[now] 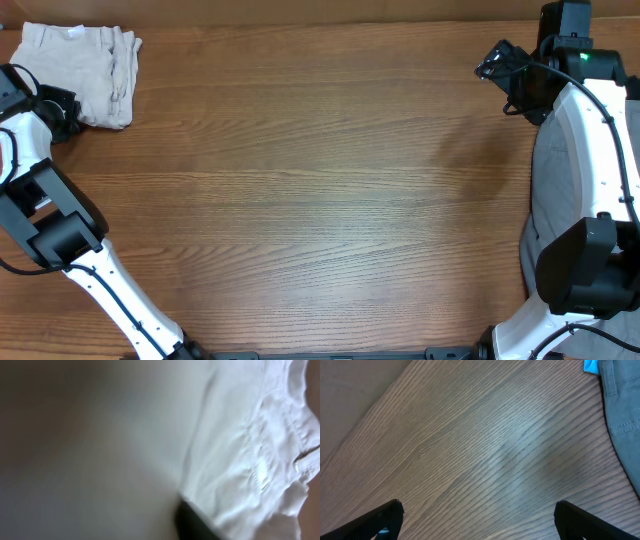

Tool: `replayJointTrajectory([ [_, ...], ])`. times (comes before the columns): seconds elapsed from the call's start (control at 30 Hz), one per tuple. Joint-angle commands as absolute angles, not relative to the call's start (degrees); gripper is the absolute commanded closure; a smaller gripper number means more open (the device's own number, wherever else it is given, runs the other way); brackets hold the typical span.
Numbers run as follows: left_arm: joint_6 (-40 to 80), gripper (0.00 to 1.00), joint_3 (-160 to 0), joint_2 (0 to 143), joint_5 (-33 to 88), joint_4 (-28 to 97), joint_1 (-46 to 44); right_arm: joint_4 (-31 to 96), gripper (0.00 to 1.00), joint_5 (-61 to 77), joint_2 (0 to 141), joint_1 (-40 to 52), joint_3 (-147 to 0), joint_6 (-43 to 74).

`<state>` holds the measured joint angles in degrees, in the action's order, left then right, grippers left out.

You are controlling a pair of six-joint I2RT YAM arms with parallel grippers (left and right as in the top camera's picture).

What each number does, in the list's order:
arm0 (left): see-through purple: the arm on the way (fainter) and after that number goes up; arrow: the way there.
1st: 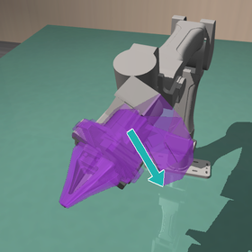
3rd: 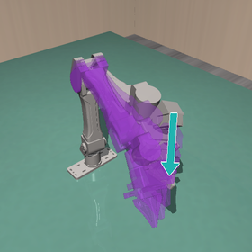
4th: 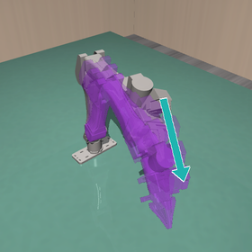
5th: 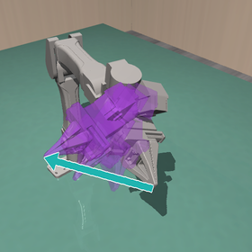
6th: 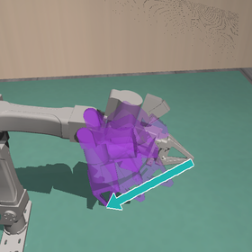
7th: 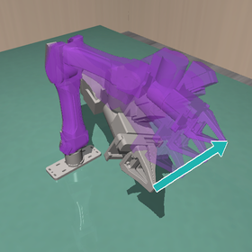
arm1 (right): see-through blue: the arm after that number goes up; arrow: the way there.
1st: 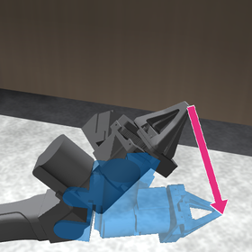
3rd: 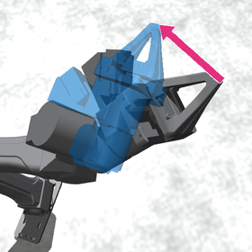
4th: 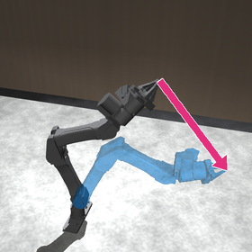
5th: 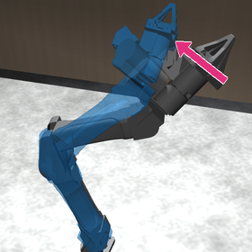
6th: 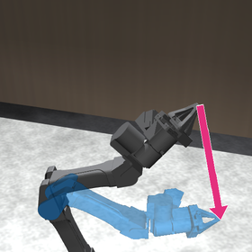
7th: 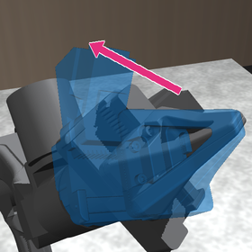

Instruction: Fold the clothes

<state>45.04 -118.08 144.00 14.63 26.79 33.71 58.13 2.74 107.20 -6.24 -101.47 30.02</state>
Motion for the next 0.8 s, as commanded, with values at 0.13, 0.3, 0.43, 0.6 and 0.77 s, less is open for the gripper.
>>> replayJointTrajectory([
  [0.13,35.66,0.50,-119.61,146.15,15.07,31.11,32.77,58.00,0.00,2.61,105.86,-6.09,-102.32,30.22],
  [0.3,32.10,0.57,-124.55,146.15,14.94,39.94,32.86,58.00,0.00,2.61,105.86,-6.09,-102.32,30.24],
  [0.43,30.92,0.62,-130.47,146.12,14.81,48.80,32.73,58.00,0.00,2.61,105.86,-6.09,-102.32,30.22],
  [0.6,28.18,0.57,-137.12,146.15,14.83,54.37,32.53,58.00,0.00,2.61,105.86,-6.09,-102.32,30.22],
  [0.77,26.76,0.46,-137.73,146.17,12.32,56.07,32.53,58.00,0.00,2.61,105.86,-6.09,-102.32,30.22],
])
